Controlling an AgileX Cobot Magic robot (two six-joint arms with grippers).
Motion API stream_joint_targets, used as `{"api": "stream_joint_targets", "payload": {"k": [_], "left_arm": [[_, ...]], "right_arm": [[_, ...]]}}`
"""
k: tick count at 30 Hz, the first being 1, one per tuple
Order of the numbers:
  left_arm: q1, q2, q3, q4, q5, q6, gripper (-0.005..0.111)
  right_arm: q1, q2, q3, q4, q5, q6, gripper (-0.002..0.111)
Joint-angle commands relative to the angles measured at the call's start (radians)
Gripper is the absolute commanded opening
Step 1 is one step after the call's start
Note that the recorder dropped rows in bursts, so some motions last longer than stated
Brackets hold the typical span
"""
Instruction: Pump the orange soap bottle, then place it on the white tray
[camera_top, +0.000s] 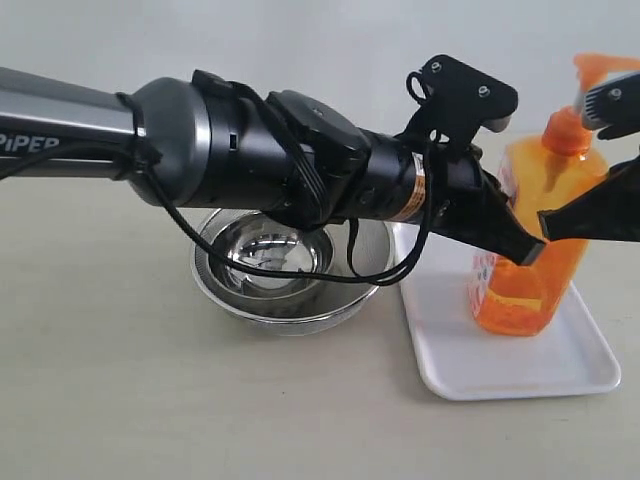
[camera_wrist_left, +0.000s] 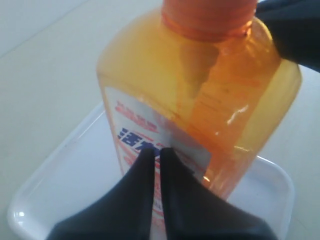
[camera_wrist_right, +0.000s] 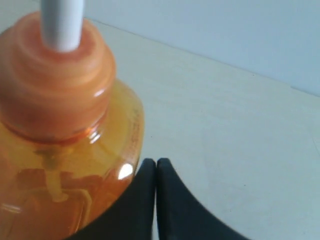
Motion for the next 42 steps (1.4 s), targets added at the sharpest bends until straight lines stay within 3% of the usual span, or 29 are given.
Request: {"api": "stream_joint_targets", "payload": {"k": [1, 11, 20, 24, 31, 42], "left_arm": [[-0.009, -0.019, -0.001, 0.006, -0.077, -0.011, 0.005], [-0.009, -0.023, -0.001, 0.006, -0.104, -0.007, 0.005], [-0.005, -0.078, 0.048, 0.006, 0.097, -0.003, 0.005], [-0.005, -0.078, 0.049, 0.006, 0.097, -0.003, 0.005], [-0.005, -0.109, 0.076, 0.006, 0.177, 0.006, 0.005], [-0.008, -0.324, 0.239, 0.006, 0.457, -0.093, 0.005]], "right_arm": [[0.0, 0.021, -0.015, -0.012, -0.052, -0.013, 0.0], [0.0, 0.02, -0.021, -0.012, -0.034, -0.035, 0.0], [0.0, -0.064, -0.021, 0.028, 0.002, -0.105, 0.0], [0.0, -0.09, -0.021, 0.131, 0.024, -0.17, 0.0], [0.0, -0.145, -0.021, 0.372, 0.274, -0.382, 0.0], [0.0, -0.577, -0.021, 0.677, 0.207, -0.595, 0.0]]}}
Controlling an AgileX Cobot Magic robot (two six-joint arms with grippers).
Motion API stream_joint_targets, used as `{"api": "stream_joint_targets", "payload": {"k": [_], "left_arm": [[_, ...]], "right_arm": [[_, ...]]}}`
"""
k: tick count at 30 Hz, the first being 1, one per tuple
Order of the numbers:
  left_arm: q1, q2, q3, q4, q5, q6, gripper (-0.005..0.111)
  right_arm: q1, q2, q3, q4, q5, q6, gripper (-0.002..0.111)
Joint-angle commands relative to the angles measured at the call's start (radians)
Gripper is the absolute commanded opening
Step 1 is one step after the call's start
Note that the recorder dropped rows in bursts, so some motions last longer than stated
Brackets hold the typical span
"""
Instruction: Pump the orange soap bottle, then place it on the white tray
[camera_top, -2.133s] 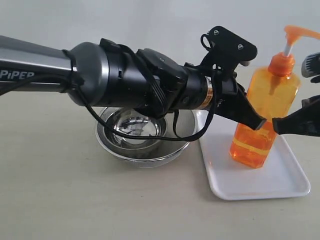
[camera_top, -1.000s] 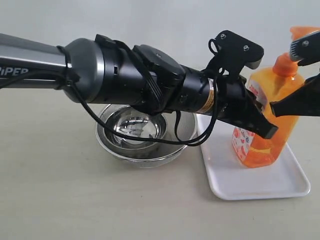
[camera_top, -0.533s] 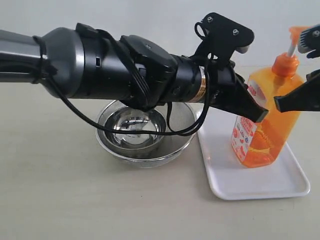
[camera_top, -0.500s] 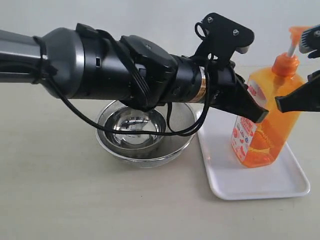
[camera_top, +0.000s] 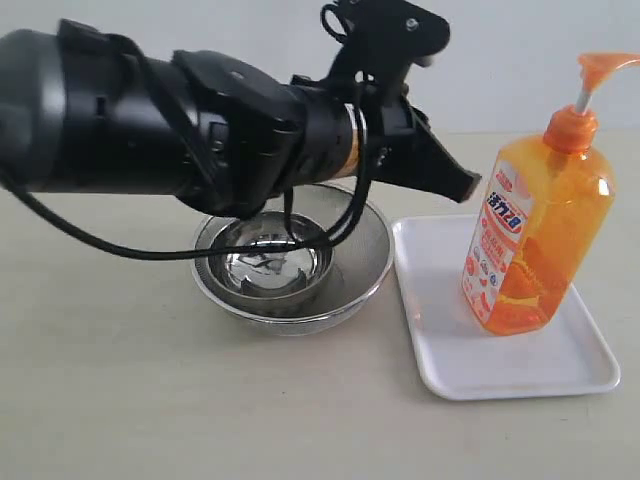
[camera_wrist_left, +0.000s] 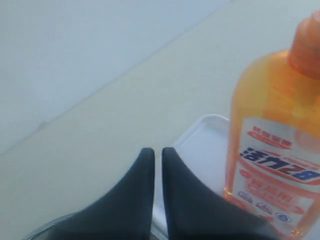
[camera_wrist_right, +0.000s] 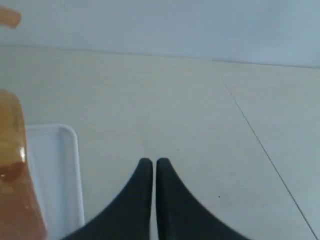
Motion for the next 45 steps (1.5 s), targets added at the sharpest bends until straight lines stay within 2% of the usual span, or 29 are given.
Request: {"api": "stream_joint_targets", "payload": {"k": [1, 4, 8, 10, 12, 19, 41, 45], "left_arm": [[-0.01, -0.147, 0.091, -0.006, 0.145, -0.098, 0.005], [-0.01, -0.232, 0.166, -0.006, 0.207, -0.155, 0.005], [-0.012, -0.337, 0.282, -0.006, 0.265, -0.157, 0.005], [-0.036, -0.388, 0.364, -0.006, 0.281, -0.166, 0.005], [-0.057, -0.401, 0.405, -0.006, 0.29, -0.173, 0.005], [-0.071, -0.406, 0.434, -0.006, 0.299, -0.191, 0.005], [-0.069, -0.406, 0.434, -0.006, 0.301, -0.191, 0.005], [-0.069, -0.406, 0.434, -0.006, 0.301, -0.191, 0.005]], "right_arm": [[0.0, -0.226, -0.004, 0.129, -0.079, -0.143, 0.0], [0.0, -0.393, -0.002, 0.262, -0.15, -0.294, 0.0], [0.0, -0.547, -0.002, 0.507, -0.139, -0.544, 0.0], [0.0, -0.614, -0.002, 0.705, -0.111, -0.763, 0.0], [0.0, -0.642, -0.002, 0.785, -0.103, -0.84, 0.0], [0.0, -0.677, -0.002, 0.806, -0.045, -0.801, 0.0], [0.0, -0.677, -0.002, 0.804, -0.043, -0.799, 0.0], [-0.053, -0.679, -0.002, 0.791, -0.043, -0.804, 0.0]]}}
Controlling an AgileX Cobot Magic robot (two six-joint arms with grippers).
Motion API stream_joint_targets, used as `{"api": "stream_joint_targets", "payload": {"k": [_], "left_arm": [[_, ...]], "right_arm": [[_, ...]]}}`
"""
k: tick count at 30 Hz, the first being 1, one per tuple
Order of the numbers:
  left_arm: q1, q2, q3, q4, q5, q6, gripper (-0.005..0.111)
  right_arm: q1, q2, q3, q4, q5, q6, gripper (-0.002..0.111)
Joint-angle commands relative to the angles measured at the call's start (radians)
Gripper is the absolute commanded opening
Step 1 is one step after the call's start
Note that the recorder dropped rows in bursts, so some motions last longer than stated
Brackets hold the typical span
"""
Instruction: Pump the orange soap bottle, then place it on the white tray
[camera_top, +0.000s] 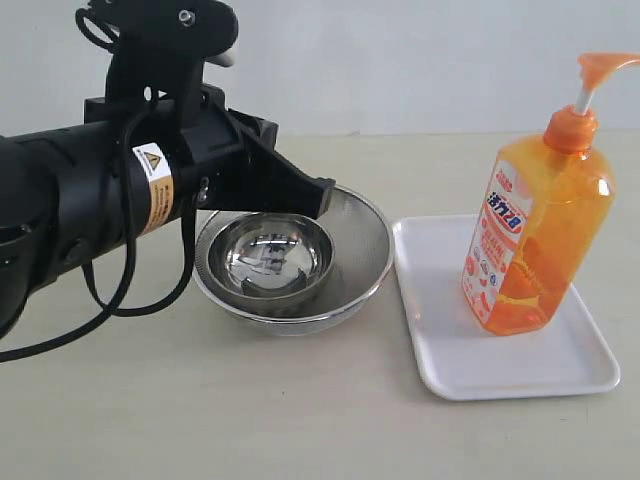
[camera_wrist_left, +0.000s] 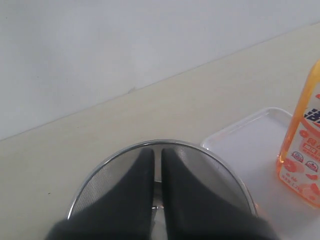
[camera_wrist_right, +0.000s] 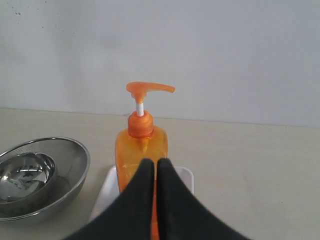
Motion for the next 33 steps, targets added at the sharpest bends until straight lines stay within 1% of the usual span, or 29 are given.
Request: {"api": "stream_joint_targets", "payload": {"k": [1, 6, 8, 10, 15, 21, 26, 29, 33], "left_arm": [[-0.004, -0.013, 0.004, -0.004, 0.013, -0.013, 0.005], [-0.004, -0.013, 0.004, -0.004, 0.013, -0.013, 0.005], [-0.004, -0.013, 0.004, -0.004, 0.013, -0.013, 0.005], [-0.004, -0.013, 0.004, -0.004, 0.013, -0.013, 0.005], [-0.004, -0.013, 0.004, -0.004, 0.013, -0.013, 0.005], [-0.004, -0.013, 0.004, -0.004, 0.013, -0.013, 0.005], [-0.004, -0.013, 0.004, -0.004, 0.013, -0.013, 0.005], [-0.004, -0.013, 0.004, -0.004, 0.013, -0.013, 0.005], [-0.004, -0.013, 0.004, -0.004, 0.013, -0.013, 0.005]], "right_arm": [[-0.076, -0.007, -0.002, -0.013, 0.003, -0.005, 0.0], [-0.201, -0.031, -0.002, -0.011, 0.003, 0.019, 0.0], [-0.247, -0.057, 0.014, -0.011, -0.023, 0.025, 0.0], [-0.288, -0.092, 0.058, -0.012, -0.092, 0.025, 0.0], [-0.348, -0.161, 0.207, -0.012, -0.235, 0.025, 0.0], [-0.358, -0.167, 0.389, -0.012, -0.337, 0.025, 0.0], [-0.358, -0.167, 0.506, -0.012, -0.444, 0.025, 0.0], [-0.358, -0.167, 0.562, -0.012, -0.496, 0.022, 0.0], [-0.358, -0.167, 0.568, -0.012, -0.492, 0.022, 0.0]]}}
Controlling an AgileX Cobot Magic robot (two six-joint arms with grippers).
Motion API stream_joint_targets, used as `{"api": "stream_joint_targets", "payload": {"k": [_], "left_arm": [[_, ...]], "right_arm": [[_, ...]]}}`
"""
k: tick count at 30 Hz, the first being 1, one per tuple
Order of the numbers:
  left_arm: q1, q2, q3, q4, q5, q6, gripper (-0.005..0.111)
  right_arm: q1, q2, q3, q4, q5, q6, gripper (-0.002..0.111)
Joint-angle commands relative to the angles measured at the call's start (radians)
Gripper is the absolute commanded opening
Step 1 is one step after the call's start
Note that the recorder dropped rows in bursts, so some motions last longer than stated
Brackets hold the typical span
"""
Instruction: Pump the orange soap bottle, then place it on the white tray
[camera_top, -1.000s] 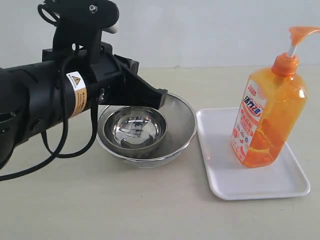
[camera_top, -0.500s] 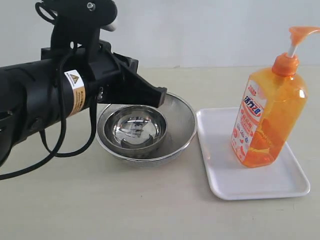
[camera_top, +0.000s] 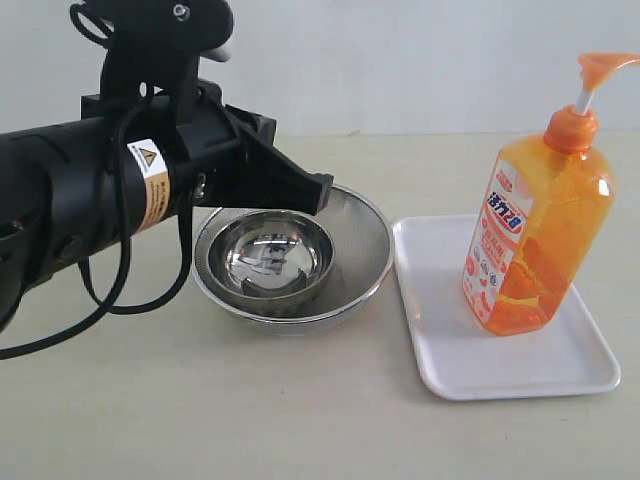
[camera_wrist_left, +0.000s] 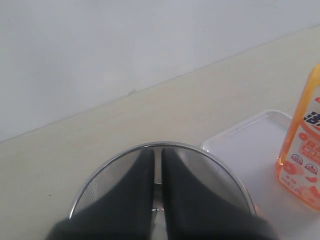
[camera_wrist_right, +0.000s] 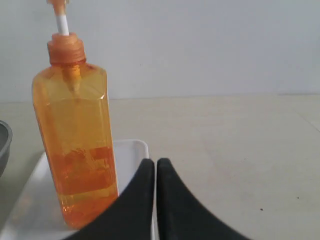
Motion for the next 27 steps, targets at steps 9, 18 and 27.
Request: {"api": "stream_joint_targets", "payload": {"k": [9, 18, 27], "left_arm": [[-0.004, -0.003, 0.004, -0.004, 0.013, -0.011, 0.005], [-0.004, -0.003, 0.004, -0.004, 0.013, -0.011, 0.005], [-0.004, -0.003, 0.004, -0.004, 0.013, -0.011, 0.005]], "right_arm": [[-0.003, -0.005, 0.01, 0.094, 0.07, -0.177, 0.0], [-0.003, -0.005, 0.01, 0.406, 0.124, -0.612, 0.0], [-0.003, -0.005, 0.01, 0.406, 0.124, -0.495, 0.0]]}}
